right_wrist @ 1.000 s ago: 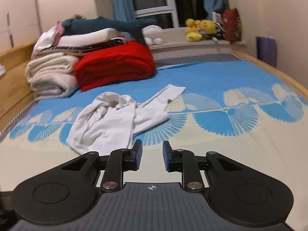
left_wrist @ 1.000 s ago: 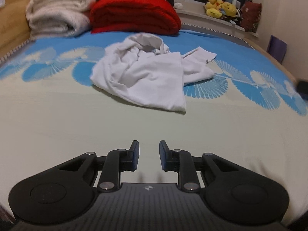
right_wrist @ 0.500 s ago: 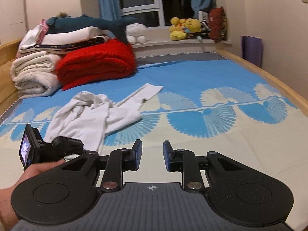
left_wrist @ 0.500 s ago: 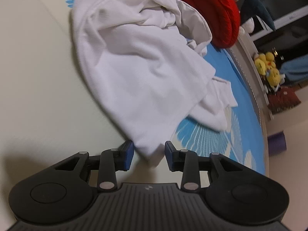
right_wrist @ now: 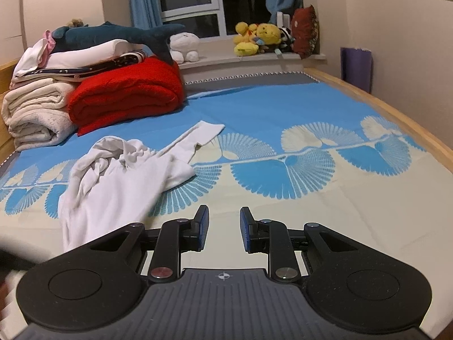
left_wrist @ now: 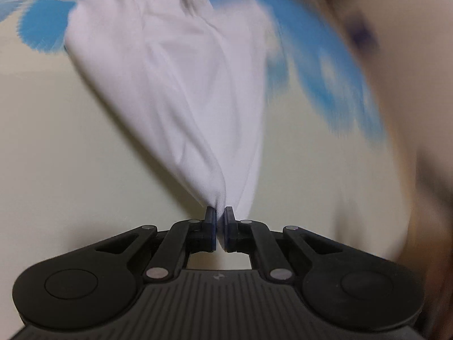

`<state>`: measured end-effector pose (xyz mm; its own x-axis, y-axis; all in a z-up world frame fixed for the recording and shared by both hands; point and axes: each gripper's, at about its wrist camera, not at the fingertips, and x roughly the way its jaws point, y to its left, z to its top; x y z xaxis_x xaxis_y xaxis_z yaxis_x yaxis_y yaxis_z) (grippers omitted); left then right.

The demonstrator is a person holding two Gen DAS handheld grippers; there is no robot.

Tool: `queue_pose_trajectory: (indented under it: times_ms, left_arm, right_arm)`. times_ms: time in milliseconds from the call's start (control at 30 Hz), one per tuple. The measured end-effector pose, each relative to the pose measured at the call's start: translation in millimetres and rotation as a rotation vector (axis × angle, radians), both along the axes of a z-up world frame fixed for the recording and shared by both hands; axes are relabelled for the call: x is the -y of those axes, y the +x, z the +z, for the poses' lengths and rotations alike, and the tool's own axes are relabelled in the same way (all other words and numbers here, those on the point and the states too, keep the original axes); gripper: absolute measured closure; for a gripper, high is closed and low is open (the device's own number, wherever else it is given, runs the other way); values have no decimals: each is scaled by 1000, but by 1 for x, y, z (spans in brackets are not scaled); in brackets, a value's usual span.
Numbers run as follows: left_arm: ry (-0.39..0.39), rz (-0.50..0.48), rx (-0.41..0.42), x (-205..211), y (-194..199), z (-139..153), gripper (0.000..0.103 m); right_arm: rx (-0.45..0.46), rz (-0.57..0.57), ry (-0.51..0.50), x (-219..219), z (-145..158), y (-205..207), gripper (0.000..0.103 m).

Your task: Fold small clothes

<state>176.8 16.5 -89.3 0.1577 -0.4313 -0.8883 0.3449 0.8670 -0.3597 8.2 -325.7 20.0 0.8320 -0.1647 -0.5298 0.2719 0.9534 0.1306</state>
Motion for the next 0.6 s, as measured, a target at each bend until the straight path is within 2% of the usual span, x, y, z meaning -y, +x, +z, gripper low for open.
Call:
queue_pose_trajectory:
  times_ms: [67, 100, 133, 167, 233, 267, 300, 400, 467, 500, 567, 600]
  left_arm:
    - [237, -216, 23, -29, -25, -9, 98]
    - [380, -277, 5, -53, -32, -20, 98]
    - [474, -291, -19, -75, -36, -27, 98]
    - [506, -278, -44, -101, -36, -29, 98]
    - [454, -215, -49, -132, -34, -18, 97]
    - [428, -189, -22, -142, -32, -11, 96]
    - [398, -159, 11, -149, -30, -3, 91]
    - [282, -49, 79, -168, -18, 7, 66]
    - [202, 70, 65, -182, -6, 2, 65]
    - [208, 96, 28, -184, 0, -2, 65]
    - [243, 128, 73, -175, 6, 2, 65]
    - [232, 146, 92, -171, 14, 8, 60]
  right_arm:
    - [-2, 1, 11, -2, 1, -2, 78]
    - [-3, 0, 10, -4, 1, -3, 78]
    - [-4, 0, 9, -7, 2, -4, 78]
    - [-8, 0, 11, -9, 1, -5, 78]
    - [-21, 0, 9, -13, -2, -5, 78]
    - [-30, 0, 8, -15, -4, -4, 78]
    - [-39, 3, 11, -16, -5, -3, 78]
    - [-87, 35, 36, -25, -15, 8, 78]
    - [-125, 81, 56, -33, -22, 21, 75]
    - [-149, 117, 64, -39, -27, 31, 73]
    - [-184, 177, 49, -51, -36, 51, 62]
    - [-196, 199, 40, -55, -41, 61, 58]
